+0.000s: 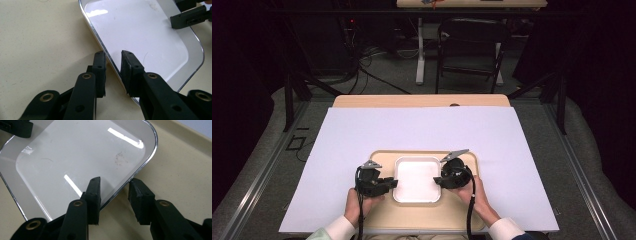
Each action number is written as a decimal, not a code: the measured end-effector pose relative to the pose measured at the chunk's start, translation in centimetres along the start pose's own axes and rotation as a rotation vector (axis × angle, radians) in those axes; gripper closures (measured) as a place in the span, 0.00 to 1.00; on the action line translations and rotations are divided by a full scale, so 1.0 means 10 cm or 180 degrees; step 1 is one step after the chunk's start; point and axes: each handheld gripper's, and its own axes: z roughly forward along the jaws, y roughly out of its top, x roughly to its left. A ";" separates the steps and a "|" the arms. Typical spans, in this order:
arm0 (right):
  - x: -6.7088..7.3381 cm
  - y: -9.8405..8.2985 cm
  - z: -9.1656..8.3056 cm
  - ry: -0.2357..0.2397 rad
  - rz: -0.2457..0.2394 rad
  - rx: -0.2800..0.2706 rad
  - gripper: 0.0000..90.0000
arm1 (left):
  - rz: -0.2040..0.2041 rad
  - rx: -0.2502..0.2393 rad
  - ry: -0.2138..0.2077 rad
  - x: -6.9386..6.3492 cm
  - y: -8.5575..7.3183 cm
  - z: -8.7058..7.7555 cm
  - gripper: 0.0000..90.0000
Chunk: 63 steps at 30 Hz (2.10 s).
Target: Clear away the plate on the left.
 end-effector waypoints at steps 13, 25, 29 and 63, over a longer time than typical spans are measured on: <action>0.00 0.02 0.05 -0.0053 -0.0033 0.0054 0.69 | 0.0009 0.0056 -0.0002 0.02 0.00 0.03 0.79; 0.02 0.02 0.05 -0.0106 -0.0043 0.0082 0.68 | 0.0062 0.0070 -0.0024 0.03 0.01 0.06 0.77; 0.01 0.01 0.05 -0.0101 -0.0037 0.0076 0.68 | 0.0119 0.0092 -0.0022 0.02 0.02 0.06 0.74; 0.11 0.04 -0.23 -0.0231 -0.0203 -0.0326 0.17 | 0.0345 -0.0050 -0.0169 0.01 0.08 -0.12 0.31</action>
